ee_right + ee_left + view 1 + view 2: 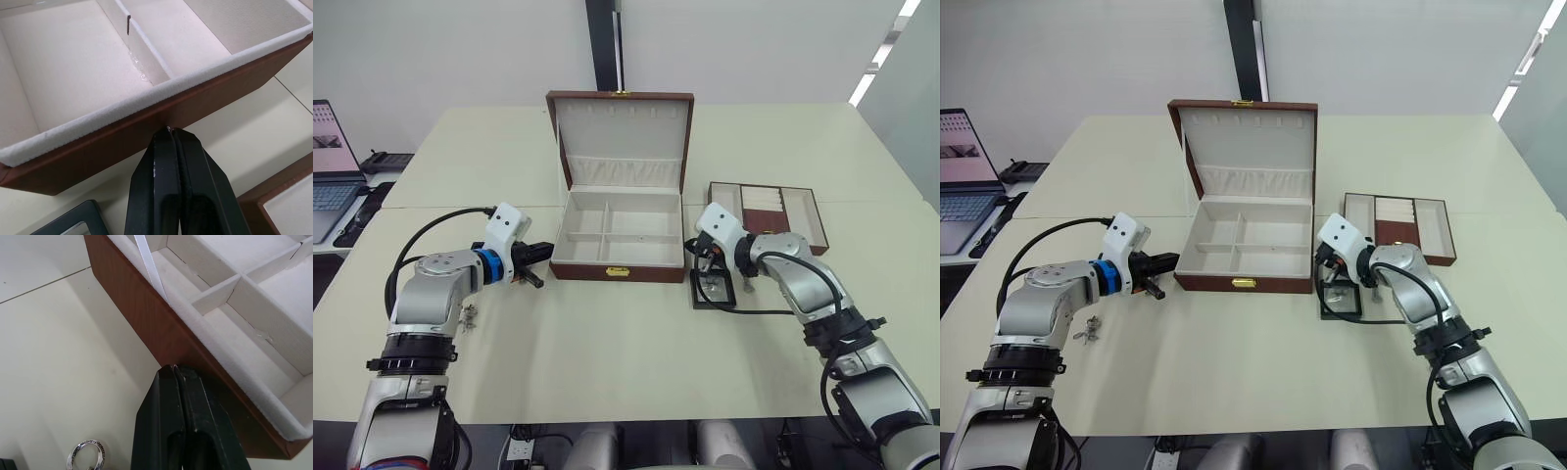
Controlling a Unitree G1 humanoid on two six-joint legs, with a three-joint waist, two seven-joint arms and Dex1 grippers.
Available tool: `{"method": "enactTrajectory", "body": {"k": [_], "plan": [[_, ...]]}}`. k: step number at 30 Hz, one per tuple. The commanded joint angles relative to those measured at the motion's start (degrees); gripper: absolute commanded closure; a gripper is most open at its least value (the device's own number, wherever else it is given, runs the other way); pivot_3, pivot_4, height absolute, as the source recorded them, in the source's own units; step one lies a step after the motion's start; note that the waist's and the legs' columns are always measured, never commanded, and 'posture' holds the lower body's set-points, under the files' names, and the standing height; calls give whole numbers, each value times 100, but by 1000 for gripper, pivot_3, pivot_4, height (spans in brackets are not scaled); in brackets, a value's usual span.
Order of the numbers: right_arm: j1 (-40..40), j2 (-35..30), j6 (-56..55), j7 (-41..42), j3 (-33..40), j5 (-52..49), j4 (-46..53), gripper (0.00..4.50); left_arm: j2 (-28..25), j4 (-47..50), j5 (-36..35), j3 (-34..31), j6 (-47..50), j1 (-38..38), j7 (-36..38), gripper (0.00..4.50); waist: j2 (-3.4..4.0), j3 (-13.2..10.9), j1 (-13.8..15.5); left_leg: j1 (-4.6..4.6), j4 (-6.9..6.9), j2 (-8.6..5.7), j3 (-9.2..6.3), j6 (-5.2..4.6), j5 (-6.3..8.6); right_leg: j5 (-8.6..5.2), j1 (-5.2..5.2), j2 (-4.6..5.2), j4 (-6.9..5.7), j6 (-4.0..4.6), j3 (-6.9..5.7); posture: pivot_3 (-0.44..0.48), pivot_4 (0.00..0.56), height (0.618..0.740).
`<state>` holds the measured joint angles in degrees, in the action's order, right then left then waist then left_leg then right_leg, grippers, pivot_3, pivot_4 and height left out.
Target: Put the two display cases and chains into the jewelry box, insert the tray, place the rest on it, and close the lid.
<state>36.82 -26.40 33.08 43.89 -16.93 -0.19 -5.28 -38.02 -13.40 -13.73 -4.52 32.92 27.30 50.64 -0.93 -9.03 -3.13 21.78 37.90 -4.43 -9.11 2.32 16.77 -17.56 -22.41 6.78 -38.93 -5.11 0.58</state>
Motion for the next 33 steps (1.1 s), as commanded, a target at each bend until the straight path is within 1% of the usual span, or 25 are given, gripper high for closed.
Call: {"method": "enactTrajectory", "body": {"k": [1,14,18,22,25,28,29,31,33], "plan": [[60,66,5,51,16,-48,252,4441,19,150,-85,29,-155,-44,90,4500,0,0,0,0,0,0,0,0,0,0,0,0,0,0,0,0,150,740],[-280,-474,216,-38,194,36,927,4441,-334,-8,-132,-290,-293,-200,83,4500,0,0,1,2,0,0,-1,0,0,0,0,0,1,0,-1,0,150,740],[-513,-797,133,30,469,-91,1360,4441,-601,-77,-250,-603,-447,-322,157,4500,0,0,6,3,-1,1,-2,0,0,0,-1,0,1,0,-2,0,150,740],[-924,-1186,-100,3,980,-219,1842,4441,-858,-102,-491,-1120,-700,-547,272,4500,0,-1,26,5,-2,1,-4,-1,1,0,-2,0,5,0,-3,0,150,740],[-1280,-1560,-131,149,1381,-356,2110,4441,-1095,-232,-585,-1496,-844,-755,331,4500,0,-1,38,4,-2,2,-4,-1,1,0,-1,0,5,0,-3,0,150,740],[-1864,-2083,-287,401,2004,-542,2364,4441,-1396,-451,-604,-1959,-1110,-1180,405,4500,0,-1,41,4,-5,2,-1,-2,2,0,1,1,9,0,-1,0,150,740],[-2163,-2309,-469,537,2308,-589,2356,4441,-1468,-539,-669,-2216,-1127,-1401,402,4500,1,-1,44,4,-8,2,-1,-3,2,0,0,2,11,0,-2,0,150,740],[-2602,-2628,-768,746,2722,-672,2285,4441,-1591,-640,-724,-2479,-1135,-1763,469,4500,1,-1,45,1,-9,2,2,-4,3,0,3,1,13,0,-1,0,150,740],[-3052,-2915,-1091,957,3058,-684,2165,4500,-1680,-806,-679,-2619,-1463,-2133,635,4116,2,-2,52,-1,-9,2,4,-5,3,0,5,1,14,0,0,0,150,740]]}}
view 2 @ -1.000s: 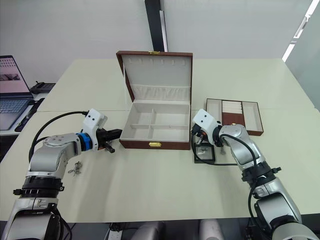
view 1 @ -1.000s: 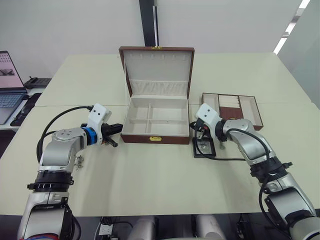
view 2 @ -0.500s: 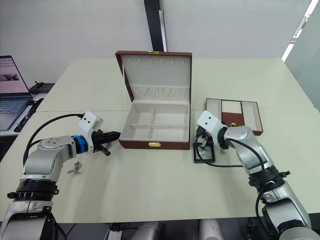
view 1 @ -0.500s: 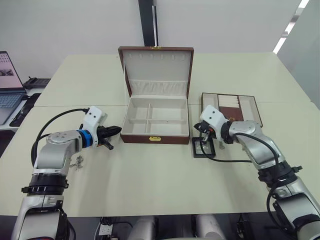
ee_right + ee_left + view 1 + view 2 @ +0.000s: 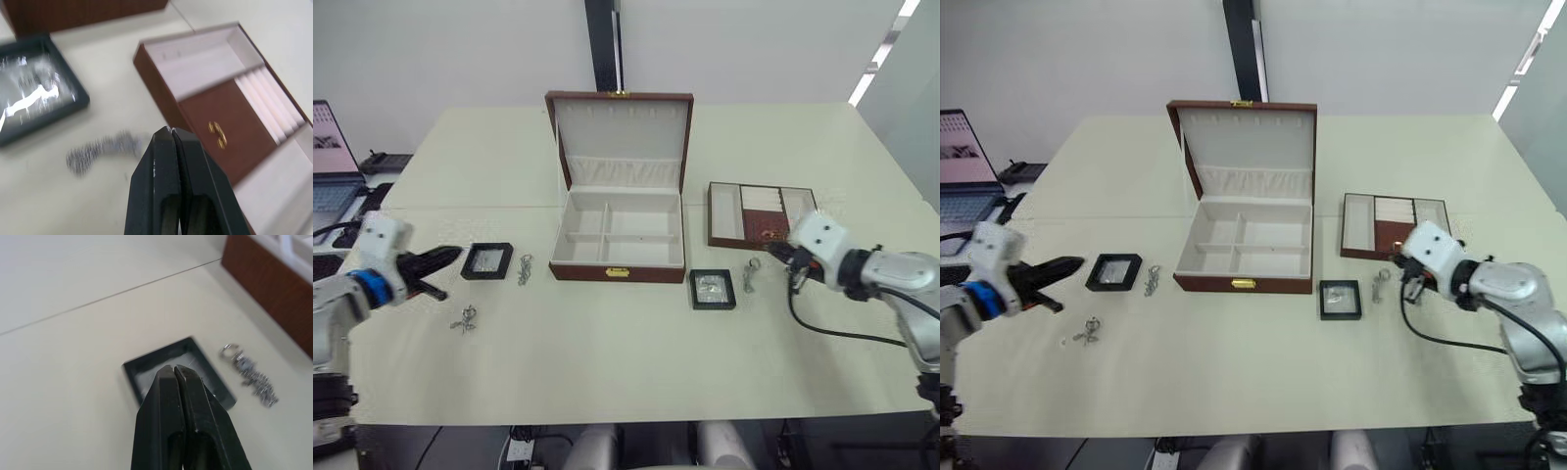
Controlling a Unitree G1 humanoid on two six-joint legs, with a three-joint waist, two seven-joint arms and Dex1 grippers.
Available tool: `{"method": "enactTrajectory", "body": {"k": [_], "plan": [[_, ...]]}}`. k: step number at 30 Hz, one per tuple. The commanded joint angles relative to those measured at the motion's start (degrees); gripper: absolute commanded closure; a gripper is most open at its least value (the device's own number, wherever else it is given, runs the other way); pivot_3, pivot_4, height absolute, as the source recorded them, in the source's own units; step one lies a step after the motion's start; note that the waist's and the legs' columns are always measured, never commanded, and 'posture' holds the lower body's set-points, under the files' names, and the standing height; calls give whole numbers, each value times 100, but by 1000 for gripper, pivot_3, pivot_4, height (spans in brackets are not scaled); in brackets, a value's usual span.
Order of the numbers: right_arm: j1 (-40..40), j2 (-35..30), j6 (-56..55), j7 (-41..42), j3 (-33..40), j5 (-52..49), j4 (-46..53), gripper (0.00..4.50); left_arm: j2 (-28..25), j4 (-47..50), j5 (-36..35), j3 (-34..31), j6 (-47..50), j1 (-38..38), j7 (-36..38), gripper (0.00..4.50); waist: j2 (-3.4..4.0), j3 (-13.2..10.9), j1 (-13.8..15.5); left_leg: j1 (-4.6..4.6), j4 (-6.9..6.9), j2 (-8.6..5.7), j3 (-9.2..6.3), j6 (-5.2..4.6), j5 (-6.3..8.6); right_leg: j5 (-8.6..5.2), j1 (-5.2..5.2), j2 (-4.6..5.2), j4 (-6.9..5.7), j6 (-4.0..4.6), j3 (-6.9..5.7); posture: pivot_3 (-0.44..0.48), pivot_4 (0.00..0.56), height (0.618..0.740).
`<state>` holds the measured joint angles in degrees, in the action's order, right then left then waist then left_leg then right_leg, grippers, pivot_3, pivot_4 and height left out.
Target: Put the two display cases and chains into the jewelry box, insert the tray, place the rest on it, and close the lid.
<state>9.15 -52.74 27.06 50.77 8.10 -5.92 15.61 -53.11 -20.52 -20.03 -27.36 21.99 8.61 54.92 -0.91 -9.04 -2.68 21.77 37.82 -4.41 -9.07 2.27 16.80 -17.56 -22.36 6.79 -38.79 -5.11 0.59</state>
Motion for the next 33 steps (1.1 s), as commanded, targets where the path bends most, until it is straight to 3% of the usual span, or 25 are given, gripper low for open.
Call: {"method": "enactTrajectory", "body": {"k": [1,5,13,21,33], "plan": [[-552,-375,-539,385,790,-164,45,4500,-231,-258,-28,-426,-573,-425,311,3899,1,0,25,-1,2,0,1,0,0,0,2,0,-2,0,0,0,150,740],[-1512,-516,-727,809,1613,-386,-3,4500,-427,-780,-146,-706,-951,-876,731,2668,-1,0,81,-5,3,5,6,-21,12,-1,9,-3,0,0,0,0,150,740],[-2758,-335,-619,1220,2583,-803,164,2593,-515,-808,-101,-762,-1109,-2039,1319,119,-1,0,91,-11,-1,7,11,-31,18,-2,15,-2,5,1,4,0,150,740],[-3227,-370,-284,1314,2710,-976,460,145,-316,-316,-287,-777,-821,-2335,1309,0,-2,1,97,-12,0,8,13,-32,19,-2,19,-2,6,0,6,0,150,740],[-3187,-579,-372,1486,2758,-977,242,25,-173,152,-416,-741,-536,-2390,1131,0,-2,1,97,-13,0,8,16,-32,19,-2,20,-2,7,0,6,0,150,740]]}}
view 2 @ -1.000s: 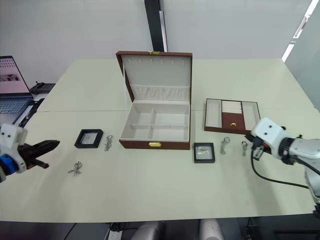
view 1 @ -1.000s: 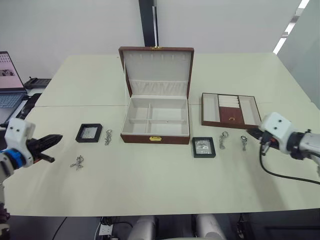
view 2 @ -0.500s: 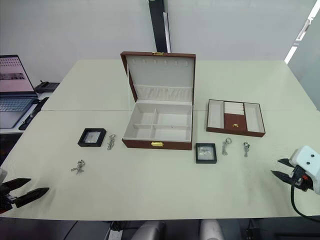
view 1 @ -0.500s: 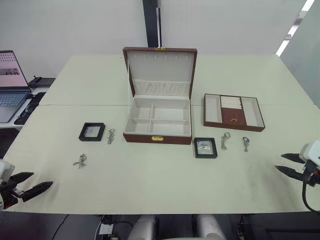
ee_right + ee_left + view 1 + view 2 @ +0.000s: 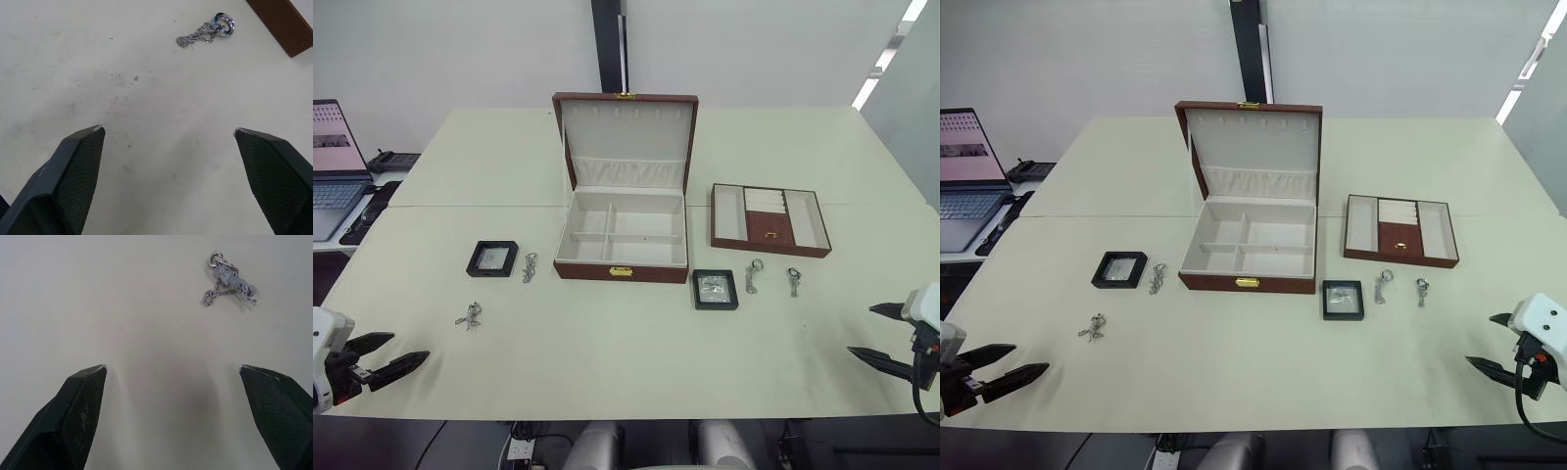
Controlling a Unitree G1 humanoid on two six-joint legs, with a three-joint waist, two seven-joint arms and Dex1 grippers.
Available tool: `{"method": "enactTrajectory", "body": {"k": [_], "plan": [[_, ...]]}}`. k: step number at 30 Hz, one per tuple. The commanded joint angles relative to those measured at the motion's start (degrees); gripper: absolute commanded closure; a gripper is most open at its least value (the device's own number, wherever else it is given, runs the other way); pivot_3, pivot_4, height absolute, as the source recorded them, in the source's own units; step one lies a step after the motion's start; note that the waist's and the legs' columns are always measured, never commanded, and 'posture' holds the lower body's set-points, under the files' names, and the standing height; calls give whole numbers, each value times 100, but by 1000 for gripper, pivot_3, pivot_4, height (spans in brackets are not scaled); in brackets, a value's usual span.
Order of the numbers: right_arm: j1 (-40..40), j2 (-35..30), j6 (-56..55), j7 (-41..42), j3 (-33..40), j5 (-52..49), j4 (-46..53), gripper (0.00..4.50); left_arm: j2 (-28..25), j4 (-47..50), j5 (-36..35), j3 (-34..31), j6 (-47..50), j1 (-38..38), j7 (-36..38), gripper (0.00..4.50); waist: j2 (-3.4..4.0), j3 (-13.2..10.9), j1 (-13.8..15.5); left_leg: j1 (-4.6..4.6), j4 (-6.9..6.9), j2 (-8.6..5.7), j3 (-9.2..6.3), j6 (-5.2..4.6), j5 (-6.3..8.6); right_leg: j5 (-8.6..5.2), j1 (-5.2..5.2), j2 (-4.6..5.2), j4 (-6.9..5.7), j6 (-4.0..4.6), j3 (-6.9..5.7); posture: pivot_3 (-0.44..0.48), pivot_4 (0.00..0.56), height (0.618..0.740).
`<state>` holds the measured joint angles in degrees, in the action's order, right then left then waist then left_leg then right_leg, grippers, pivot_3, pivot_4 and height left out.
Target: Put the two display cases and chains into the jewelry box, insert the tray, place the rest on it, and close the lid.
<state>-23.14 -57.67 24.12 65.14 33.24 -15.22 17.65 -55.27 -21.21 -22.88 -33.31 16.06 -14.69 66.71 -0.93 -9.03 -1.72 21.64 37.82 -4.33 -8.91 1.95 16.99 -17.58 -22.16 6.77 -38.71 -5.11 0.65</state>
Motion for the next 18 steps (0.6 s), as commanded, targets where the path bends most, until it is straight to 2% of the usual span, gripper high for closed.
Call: {"method": "enactTrajectory", "body": {"k": [1,5,12,14,18], "plan": [[53,-92,-83,60,254,-55,29,25,74,290,-144,-161,89,-88,-61,0,-1,0,2,0,0,0,0,0,0,0,0,0,0,0,0,0,150,740],[269,-116,-84,72,220,-158,3,25,187,488,-215,-246,160,-159,-166,0,-1,0,-3,0,0,1,-1,0,0,0,1,0,0,0,-1,0,150,740],[1452,-440,321,225,-407,-717,292,25,395,922,-374,-380,375,-287,-445,0,1,0,-3,-2,0,4,1,1,0,0,1,-1,1,0,1,0,150,740],[1906,-534,563,228,-707,-1014,525,25,458,1056,-429,-432,464,-353,-526,0,0,-1,1,0,1,3,-1,1,0,0,2,0,4,0,-1,0,150,740],[3345,-375,1189,12,-1638,-1659,884,25,627,1321,-547,-580,615,-511,-724,0,4,-2,-20,0,1,6,-2,1,0,0,1,0,5,1,0,0,150,740]]}}
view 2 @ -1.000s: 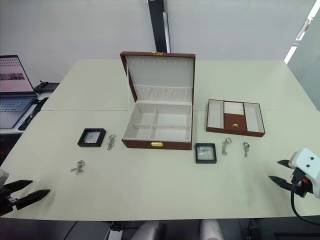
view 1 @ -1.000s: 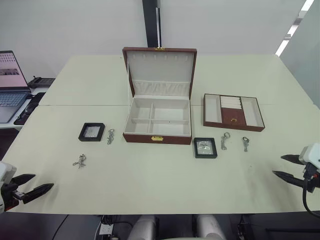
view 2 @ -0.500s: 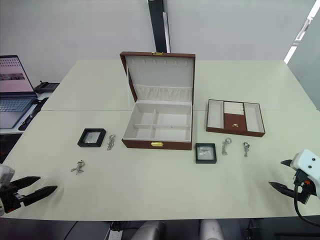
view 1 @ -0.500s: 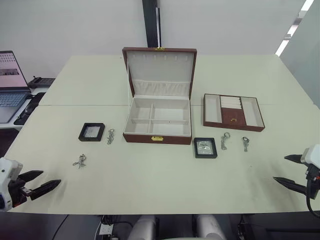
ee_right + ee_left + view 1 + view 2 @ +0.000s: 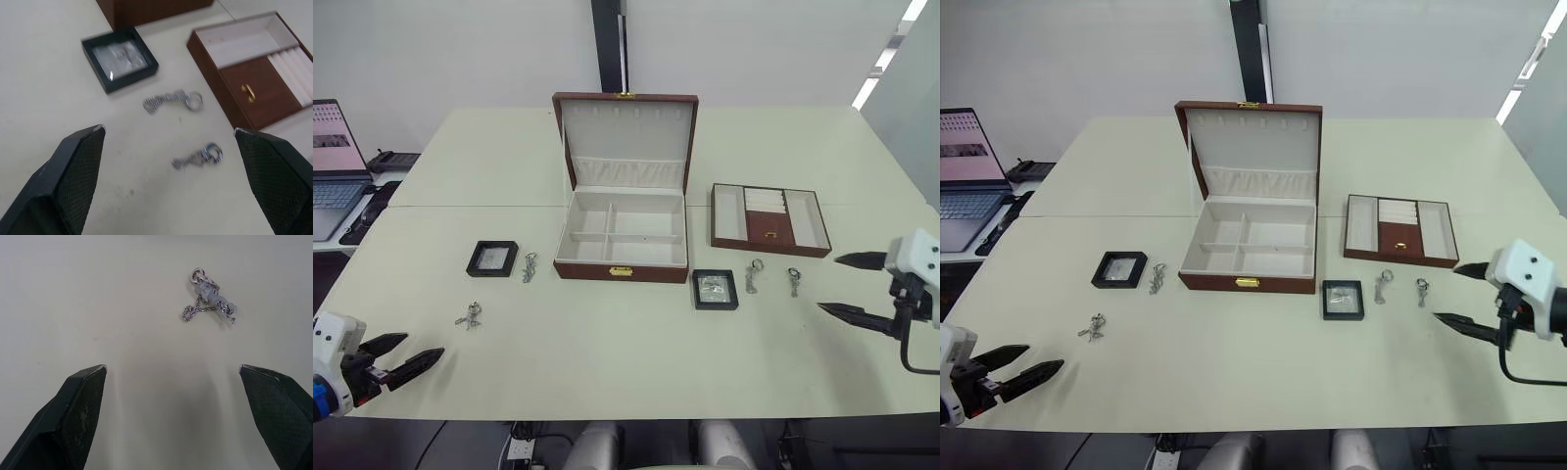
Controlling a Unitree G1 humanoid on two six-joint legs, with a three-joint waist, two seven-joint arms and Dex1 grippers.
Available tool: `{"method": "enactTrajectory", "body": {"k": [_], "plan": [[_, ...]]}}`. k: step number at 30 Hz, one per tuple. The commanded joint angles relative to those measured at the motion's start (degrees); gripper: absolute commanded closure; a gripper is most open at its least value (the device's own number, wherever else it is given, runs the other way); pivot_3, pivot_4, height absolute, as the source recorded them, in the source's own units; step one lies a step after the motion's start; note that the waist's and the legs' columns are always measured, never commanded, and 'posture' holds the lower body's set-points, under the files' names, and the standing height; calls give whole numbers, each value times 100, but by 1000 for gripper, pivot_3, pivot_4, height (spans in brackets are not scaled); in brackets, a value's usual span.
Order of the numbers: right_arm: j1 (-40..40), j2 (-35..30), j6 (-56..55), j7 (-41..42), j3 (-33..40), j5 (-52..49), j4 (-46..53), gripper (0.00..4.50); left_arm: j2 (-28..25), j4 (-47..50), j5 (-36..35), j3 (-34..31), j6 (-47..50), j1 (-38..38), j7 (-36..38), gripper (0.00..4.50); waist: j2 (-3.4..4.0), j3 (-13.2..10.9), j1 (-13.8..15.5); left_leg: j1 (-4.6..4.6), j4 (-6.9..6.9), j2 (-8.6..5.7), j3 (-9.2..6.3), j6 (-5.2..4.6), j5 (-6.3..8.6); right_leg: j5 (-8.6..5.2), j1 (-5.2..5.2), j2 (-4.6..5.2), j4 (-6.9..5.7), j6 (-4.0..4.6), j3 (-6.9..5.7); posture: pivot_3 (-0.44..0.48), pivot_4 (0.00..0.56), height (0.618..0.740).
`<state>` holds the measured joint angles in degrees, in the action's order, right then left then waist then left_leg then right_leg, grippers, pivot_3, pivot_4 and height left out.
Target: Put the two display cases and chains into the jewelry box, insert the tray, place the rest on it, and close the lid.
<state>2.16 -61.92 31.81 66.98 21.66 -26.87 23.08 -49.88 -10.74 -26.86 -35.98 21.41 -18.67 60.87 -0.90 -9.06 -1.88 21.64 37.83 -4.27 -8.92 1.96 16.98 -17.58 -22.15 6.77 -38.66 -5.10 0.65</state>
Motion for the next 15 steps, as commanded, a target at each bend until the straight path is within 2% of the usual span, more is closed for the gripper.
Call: {"method": "enactTrajectory", "body": {"k": [1,8,15], "plan": [[1148,131,550,-229,-713,-591,358,25,122,345,-163,-337,102,-154,-179,0,1,0,-14,0,-1,1,0,0,0,0,-1,0,0,0,0,0,150,740],[3316,1229,969,-355,-2468,-616,80,25,491,956,-330,-620,298,-606,-467,0,-7,0,5,9,0,-1,-7,5,-1,2,-7,3,11,4,-4,0,150,740],[3861,1779,840,-220,-3045,-505,-187,25,814,1504,-589,-763,649,-768,-853,0,-14,4,54,16,2,-8,-19,10,-4,3,-9,11,14,5,-16,0,150,740]]}}
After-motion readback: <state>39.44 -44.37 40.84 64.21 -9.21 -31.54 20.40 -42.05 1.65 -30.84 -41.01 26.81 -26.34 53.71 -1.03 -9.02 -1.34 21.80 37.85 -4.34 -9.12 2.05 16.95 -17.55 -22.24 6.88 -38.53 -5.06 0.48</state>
